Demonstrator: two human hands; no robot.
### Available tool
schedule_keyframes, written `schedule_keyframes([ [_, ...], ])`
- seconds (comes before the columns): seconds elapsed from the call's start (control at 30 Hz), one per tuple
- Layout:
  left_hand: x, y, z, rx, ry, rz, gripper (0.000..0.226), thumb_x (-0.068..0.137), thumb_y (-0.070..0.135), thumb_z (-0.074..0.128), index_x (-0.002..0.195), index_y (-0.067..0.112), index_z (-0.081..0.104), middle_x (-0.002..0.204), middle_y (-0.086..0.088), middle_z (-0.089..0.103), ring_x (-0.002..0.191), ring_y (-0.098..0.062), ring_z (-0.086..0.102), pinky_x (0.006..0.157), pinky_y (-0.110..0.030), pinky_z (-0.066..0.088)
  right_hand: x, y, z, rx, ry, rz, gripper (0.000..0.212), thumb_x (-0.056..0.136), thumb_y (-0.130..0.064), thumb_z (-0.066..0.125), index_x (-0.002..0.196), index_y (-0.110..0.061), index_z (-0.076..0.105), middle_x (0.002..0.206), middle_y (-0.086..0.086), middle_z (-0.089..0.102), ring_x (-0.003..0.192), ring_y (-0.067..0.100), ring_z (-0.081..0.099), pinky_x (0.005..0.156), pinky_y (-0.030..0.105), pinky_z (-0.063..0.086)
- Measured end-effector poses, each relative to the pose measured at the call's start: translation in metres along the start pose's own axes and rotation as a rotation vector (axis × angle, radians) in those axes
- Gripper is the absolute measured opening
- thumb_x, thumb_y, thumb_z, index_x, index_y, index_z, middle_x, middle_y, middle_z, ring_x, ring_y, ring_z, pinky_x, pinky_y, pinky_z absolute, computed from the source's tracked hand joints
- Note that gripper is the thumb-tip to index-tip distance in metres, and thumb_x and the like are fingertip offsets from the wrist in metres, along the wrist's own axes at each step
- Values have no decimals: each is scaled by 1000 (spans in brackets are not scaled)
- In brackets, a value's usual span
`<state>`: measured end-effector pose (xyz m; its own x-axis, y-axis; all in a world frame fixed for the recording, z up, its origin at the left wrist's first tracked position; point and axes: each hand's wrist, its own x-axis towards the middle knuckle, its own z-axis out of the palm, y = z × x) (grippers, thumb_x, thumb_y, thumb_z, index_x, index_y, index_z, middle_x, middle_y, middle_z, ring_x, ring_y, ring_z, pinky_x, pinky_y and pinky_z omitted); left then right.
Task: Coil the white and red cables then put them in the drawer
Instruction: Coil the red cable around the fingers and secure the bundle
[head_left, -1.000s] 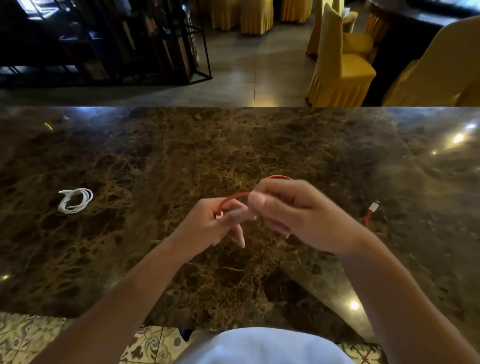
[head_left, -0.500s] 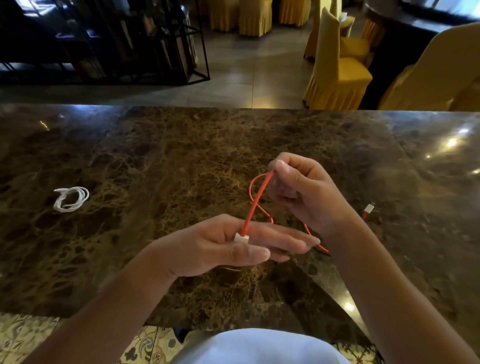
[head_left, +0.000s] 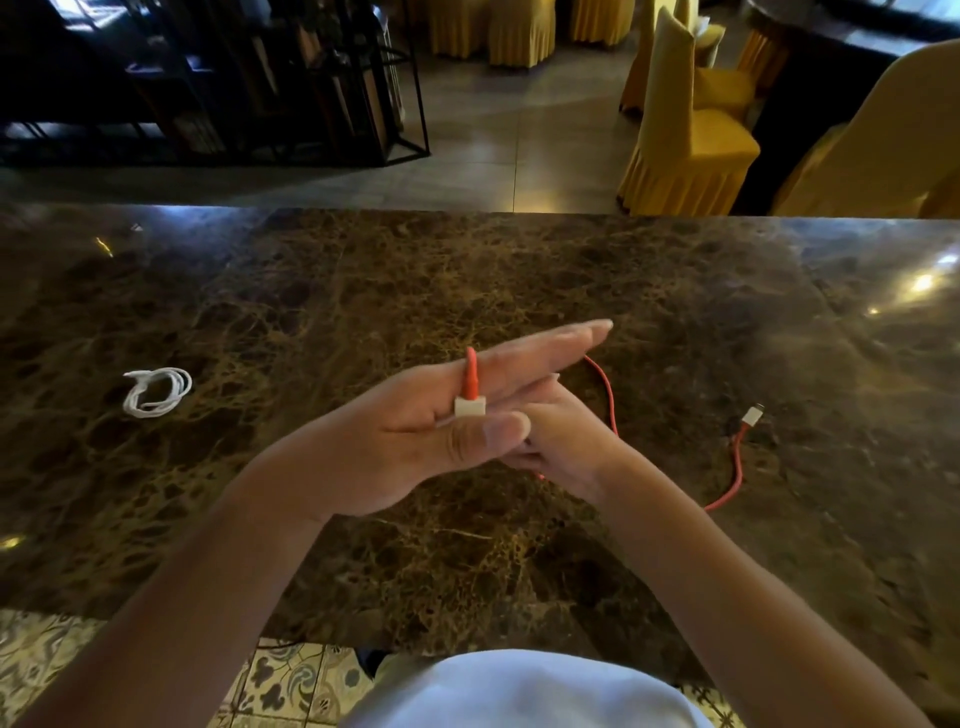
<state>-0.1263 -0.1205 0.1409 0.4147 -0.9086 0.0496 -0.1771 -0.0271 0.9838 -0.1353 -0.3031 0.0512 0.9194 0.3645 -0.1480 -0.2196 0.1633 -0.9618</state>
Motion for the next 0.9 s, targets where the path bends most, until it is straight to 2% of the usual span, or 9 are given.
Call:
schedule_keyframes([
  [0.07,0,0,-2,4,23,19,67,107,33,50,162,13,19,174,-1,20,161,-18,19,128,-38,24,-4,2,1,20,-17,15,37,108,-18,52,75,-15,68,52,7,41,46,16,30,49,34,16],
  [0.1,1,1,-2,14,40,23,66,107,29,50,162,13,17,175,-1,18,161,-17,18,129,-38,22,-6,4,2,19,-29,20,38,107,-26,53,73,-18,67,51,0,41,45,12,29,50,35,15],
  [0.2,3,-3,-5,106,111,10,67,104,17,48,162,12,15,175,-1,17,161,-13,16,130,-40,19,-13,6,4,-17,-41,37,41,99,-45,55,77,-13,65,50,-2,41,43,11,29,51,34,16],
  [0.27,5,-7,-10,181,143,-8,68,103,14,48,163,10,16,175,0,17,161,-12,15,131,-40,19,-18,6,2,-85,-33,53,48,98,-51,53,80,-8,65,49,-2,41,42,10,29,49,29,20],
  [0.4,3,-20,-22,322,186,-56,66,106,10,48,164,8,18,174,3,18,161,-11,14,131,-38,19,-29,3,-1,-280,-6,56,50,107,-41,50,85,0,67,51,-2,46,45,11,36,50,23,32],
  [0.57,-2,-36,-33,467,179,-162,65,107,3,51,164,18,24,173,13,22,160,-2,12,132,-45,17,-45,-18,-2,-740,-19,19,24,107,-32,55,97,-20,74,51,-7,59,46,4,54,57,16,44],
  [0.67,-5,-42,-35,482,127,-219,64,107,1,50,163,23,28,171,16,24,159,2,9,132,-39,12,-54,-36,-3,-916,-2,-38,18,104,-31,56,98,-25,73,55,-6,65,53,7,65,61,17,48],
  [0.8,-7,-45,-36,454,67,-255,66,105,-7,49,157,31,39,169,16,29,158,6,10,132,-34,10,-64,-55,-3,-839,-9,-147,14,103,-24,61,95,-20,72,56,-3,65,49,11,62,55,20,46],
  [0.9,-3,-50,-32,460,-14,-264,65,105,-8,48,157,30,42,168,19,31,158,6,8,132,-33,10,-65,-64,3,-739,-72,-227,10,103,-19,65,98,-15,73,55,-4,61,47,11,57,54,19,43],
])
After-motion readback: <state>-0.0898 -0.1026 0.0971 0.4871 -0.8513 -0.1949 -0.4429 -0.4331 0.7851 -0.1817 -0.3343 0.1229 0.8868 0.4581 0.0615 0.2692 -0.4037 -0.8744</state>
